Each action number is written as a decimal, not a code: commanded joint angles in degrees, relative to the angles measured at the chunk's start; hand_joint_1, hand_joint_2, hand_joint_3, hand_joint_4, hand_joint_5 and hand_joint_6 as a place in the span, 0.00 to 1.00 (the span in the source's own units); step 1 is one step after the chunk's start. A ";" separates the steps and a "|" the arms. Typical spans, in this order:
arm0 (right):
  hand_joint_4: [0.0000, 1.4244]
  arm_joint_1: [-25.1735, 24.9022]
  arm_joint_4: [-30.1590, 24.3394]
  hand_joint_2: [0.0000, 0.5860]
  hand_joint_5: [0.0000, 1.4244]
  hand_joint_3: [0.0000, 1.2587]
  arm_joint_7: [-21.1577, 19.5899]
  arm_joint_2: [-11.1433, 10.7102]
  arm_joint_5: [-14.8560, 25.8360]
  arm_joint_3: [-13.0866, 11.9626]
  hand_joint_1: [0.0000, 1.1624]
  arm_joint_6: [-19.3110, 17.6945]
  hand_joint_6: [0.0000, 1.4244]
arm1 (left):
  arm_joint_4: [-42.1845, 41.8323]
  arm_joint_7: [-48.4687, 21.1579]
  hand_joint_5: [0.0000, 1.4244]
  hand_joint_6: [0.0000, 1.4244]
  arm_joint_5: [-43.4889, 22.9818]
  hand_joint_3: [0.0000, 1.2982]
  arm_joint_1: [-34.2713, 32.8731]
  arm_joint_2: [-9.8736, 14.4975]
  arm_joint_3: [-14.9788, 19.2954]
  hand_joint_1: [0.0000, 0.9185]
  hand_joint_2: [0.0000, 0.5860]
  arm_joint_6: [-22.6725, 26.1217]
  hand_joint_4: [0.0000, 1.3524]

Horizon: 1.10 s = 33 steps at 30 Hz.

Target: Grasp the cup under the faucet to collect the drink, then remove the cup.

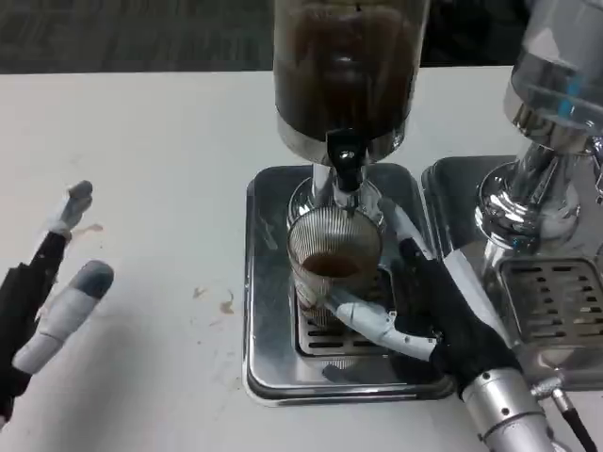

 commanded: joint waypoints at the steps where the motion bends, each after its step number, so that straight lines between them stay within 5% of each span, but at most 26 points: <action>1: 0.00 -1.65 3.22 0.33 0.00 0.00 -1.18 1.13 0.98 -0.23 0.55 -2.84 0.00 | 1.80 1.30 0.00 0.00 2.06 0.00 0.78 1.12 -1.92 0.00 0.16 -1.31 0.00; 20: 0.00 -5.04 12.31 0.32 0.00 0.00 -2.17 4.44 1.59 0.15 0.60 -9.96 0.00 | 1.49 1.72 0.00 0.00 0.82 0.00 2.84 1.69 -3.04 0.00 0.16 -1.27 0.00; 33: 0.00 -7.39 17.41 0.33 0.00 0.00 -1.62 5.59 2.70 0.33 0.63 -11.54 0.00 | 0.42 2.15 0.00 0.00 0.23 0.00 3.88 1.58 -2.70 0.00 0.16 -0.83 0.00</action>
